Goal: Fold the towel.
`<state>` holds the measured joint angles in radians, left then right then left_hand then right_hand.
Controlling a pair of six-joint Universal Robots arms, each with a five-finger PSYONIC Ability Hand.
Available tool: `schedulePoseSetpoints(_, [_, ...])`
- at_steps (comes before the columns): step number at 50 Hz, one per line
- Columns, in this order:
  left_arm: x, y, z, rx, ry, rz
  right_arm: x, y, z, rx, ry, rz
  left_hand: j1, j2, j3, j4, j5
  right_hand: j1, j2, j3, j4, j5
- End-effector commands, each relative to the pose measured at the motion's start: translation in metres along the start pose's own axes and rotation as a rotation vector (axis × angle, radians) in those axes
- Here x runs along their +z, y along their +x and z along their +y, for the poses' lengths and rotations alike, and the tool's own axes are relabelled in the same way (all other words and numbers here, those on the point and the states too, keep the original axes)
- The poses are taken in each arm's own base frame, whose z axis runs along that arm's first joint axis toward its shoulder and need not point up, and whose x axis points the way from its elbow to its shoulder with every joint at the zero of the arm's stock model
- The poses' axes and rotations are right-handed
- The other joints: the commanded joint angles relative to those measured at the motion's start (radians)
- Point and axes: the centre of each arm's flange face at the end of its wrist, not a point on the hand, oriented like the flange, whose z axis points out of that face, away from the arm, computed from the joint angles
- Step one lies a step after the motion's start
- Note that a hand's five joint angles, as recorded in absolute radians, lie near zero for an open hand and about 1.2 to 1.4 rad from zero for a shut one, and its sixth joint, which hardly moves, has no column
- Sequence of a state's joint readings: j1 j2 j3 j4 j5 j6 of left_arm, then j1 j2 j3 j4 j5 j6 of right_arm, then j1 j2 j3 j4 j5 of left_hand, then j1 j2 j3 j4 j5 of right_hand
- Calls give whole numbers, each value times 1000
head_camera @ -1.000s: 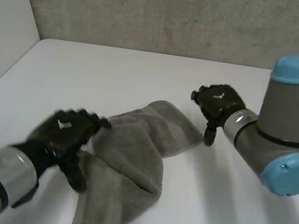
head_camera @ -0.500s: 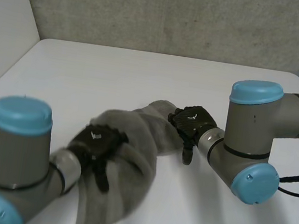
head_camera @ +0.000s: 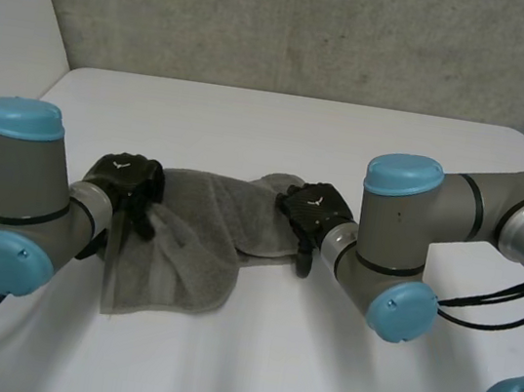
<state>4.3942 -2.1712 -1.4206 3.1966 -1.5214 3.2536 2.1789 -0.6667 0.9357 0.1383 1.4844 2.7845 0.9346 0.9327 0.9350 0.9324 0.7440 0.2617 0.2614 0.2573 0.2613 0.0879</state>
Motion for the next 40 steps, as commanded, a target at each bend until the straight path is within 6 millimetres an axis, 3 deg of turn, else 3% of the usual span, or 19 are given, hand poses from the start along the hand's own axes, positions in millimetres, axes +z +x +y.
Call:
schedulePoseSetpoints(1, [5,-17,2,-16,-10,-39,11,-14,-2,-6,29,-15,-8,-6,-8,-6,8,84,85,89,85,84])
schedulePoseSetpoints(7, [6,-21,2,-21,-10,-43,18,-20,0,-14,33,-12,7,9,7,9,23,275,276,280,276,275])
schedulePoseSetpoints(9, [6,-20,2,-23,-12,-40,22,-17,-1,-14,36,15,57,58,56,59,73,596,596,601,597,596])
schedulePoseSetpoints(10, [6,-20,2,-23,-12,-40,22,-17,-1,-14,36,15,57,59,57,59,73,598,599,603,599,598])
schedulePoseSetpoints(12, [4,-19,2,-24,-15,-34,22,-11,-10,-10,59,47,197,199,197,199,213,1132,1132,1136,1132,1131])
schedulePoseSetpoints(13, [4,-19,2,-24,-15,-34,22,-11,-10,-10,59,48,198,200,197,200,214,1135,1135,1139,1135,1134])
schedulePoseSetpoints(15, [0,-17,2,-25,-25,-27,14,1,-31,-3,104,90,461,462,460,463,477,1135,1135,1139,1135,1134])
schedulePoseSetpoints(18, [-2,-14,0,-24,-28,-19,5,11,-50,8,146,120,462,464,461,464,478,1135,1135,1139,1135,1134])
schedulePoseSetpoints(20, [-9,-12,-9,-22,-13,-8,-19,34,-88,38,234,174,462,464,461,464,478,1135,1135,1139,1135,1134])
schedulePoseSetpoints(21, [-9,-12,-9,-22,-13,-8,-19,34,-88,38,234,174,462,464,461,464,478,1135,1135,1139,1135,1134])
schedulePoseSetpoints(23, [-18,-9,-28,-25,28,20,-42,57,-117,45,302,224,462,464,461,464,478,1135,1135,1139,1135,1134])
schedulePoseSetpoints(27, [-29,-9,-51,-44,83,47,-63,67,-134,25,318,232,462,464,461,464,478,1135,1135,1139,1135,1134])
schedulePoseSetpoints(31, [-39,-16,-82,-97,180,61,-74,60,-124,-16,206,153,462,464,461,464,478,1135,1135,1139,1135,1134])
schedulePoseSetpoints(34, [-39,-18,-90,-115,206,57,-75,56,-117,-22,165,137,462,464,461,464,478,1127,1127,1131,1127,1126])
schedulePoseSetpoints(36, [-31,-26,-92,-136,211,37,-69,45,-94,-19,79,89,462,464,461,464,478,458,458,462,458,457])
schedulePoseSetpoints(37, [-31,-26,-92,-136,211,37,-69,45,-94,-19,79,89,462,464,461,464,478,455,455,459,455,454])
schedulePoseSetpoints(38, [-20,-27,-84,-133,188,29,-65,39,-86,-19,60,75,462,464,461,464,478,237,237,241,237,236])
schedulePoseSetpoints(39, [-7,-28,-70,-137,146,25,-62,35,-78,-20,43,64,462,464,461,464,478,168,168,172,168,167])
schedulePoseSetpoints(40, [-7,-28,-70,-137,145,25,-62,35,-78,-20,42,64,462,464,461,464,478,167,167,171,167,166])
